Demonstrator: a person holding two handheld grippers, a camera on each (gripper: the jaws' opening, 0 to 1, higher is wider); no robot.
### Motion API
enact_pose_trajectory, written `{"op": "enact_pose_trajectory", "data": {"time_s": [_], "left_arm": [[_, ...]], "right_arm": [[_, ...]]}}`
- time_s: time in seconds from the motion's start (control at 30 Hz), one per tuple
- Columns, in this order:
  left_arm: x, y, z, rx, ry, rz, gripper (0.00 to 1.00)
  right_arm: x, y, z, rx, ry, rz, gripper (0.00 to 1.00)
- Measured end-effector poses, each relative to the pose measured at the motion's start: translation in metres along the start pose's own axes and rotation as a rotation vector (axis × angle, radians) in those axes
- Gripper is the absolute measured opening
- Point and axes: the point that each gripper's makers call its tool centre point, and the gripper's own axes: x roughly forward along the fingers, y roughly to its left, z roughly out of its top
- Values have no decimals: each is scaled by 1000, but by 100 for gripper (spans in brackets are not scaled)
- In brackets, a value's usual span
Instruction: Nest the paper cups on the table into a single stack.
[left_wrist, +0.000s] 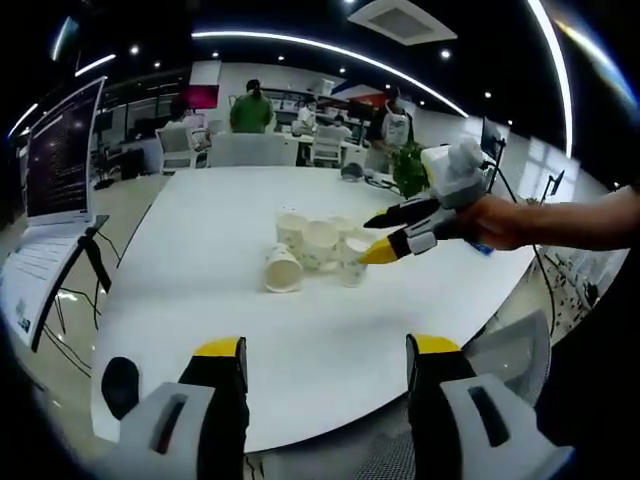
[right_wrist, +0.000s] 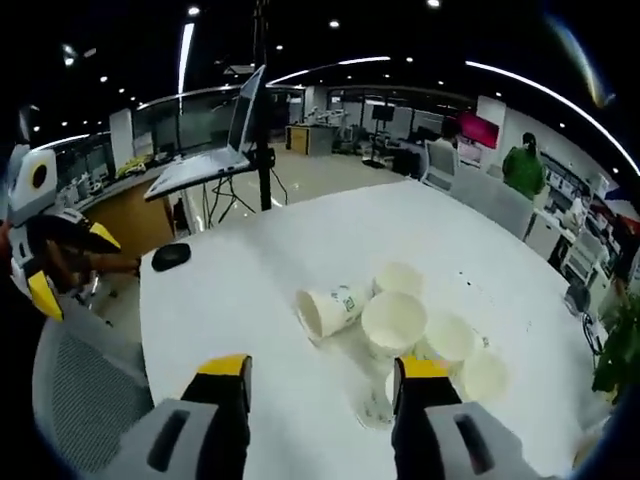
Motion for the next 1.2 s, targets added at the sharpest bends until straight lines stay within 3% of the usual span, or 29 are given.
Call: {"op": "enact_pose_trajectory", "data": {"time_s": [0.33,0.9,1.2], "left_arm": [[0,-3,2,11,-6,-21,62],[0,-5,3,15,-12,-40,60],[2,-3,2,3,-13,-43,60]], "right_arm": [[15,-10,2,-124,61,14,54],[33,-23,-8,-248,143,25,49],[46,-33,-3,-335,179,27,49]]}}
